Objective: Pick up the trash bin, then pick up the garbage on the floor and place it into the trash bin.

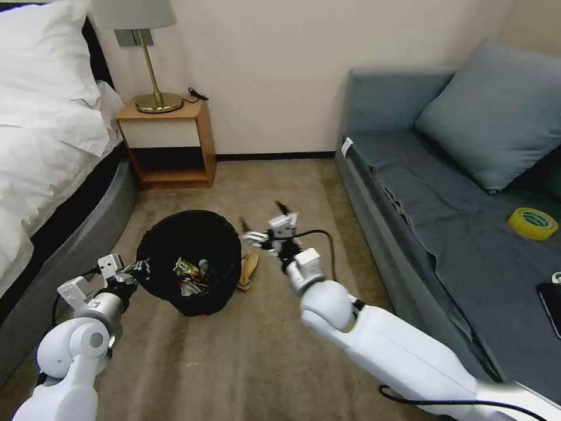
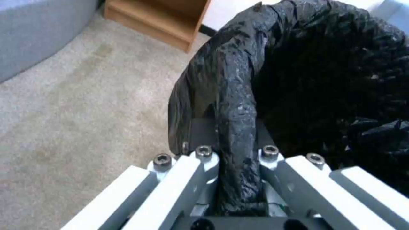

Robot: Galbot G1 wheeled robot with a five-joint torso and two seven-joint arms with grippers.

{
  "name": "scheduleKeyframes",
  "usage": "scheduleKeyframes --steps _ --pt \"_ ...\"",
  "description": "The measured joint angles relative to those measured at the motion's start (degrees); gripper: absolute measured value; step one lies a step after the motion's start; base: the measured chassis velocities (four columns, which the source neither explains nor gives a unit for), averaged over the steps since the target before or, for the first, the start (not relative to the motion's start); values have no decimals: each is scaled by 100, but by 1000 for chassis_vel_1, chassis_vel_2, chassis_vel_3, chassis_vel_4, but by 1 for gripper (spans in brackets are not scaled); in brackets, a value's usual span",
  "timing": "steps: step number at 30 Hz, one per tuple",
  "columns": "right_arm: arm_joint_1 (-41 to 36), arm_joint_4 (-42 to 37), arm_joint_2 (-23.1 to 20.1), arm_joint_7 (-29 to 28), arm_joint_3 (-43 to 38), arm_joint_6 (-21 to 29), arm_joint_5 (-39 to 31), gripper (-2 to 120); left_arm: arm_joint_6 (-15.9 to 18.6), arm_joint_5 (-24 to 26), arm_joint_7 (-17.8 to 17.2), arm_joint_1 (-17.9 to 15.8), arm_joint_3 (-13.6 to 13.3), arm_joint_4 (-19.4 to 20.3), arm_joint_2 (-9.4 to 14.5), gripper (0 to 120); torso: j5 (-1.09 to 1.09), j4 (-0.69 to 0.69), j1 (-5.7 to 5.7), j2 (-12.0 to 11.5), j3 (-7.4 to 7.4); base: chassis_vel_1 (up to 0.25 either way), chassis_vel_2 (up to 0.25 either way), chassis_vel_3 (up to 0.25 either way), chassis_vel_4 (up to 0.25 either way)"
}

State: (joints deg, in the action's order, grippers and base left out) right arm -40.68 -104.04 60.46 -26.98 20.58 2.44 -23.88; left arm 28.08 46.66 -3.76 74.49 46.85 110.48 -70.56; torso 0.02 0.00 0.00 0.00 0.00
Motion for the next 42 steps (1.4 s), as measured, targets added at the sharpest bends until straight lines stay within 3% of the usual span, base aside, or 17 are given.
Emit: scheduleKeyframes --steps 10,20,42 --pt "-1286 -305 -70 104 -967 152 1017 100 26 17 -128 -83 112 73 -7 4 0 -1 0 0 0 0 0 0 0" --pt "-2027 -505 135 396 -1615 163 1407 100 41 50 -130 -110 177 107 14 4 -2 0 0 0 0 0 0 0 0" --pt "-2352 -550 293 599 -1769 20 1519 100 70 189 -170 -104 281 165 73 4 -2 0 0 0 0 -22 17 23 -23"
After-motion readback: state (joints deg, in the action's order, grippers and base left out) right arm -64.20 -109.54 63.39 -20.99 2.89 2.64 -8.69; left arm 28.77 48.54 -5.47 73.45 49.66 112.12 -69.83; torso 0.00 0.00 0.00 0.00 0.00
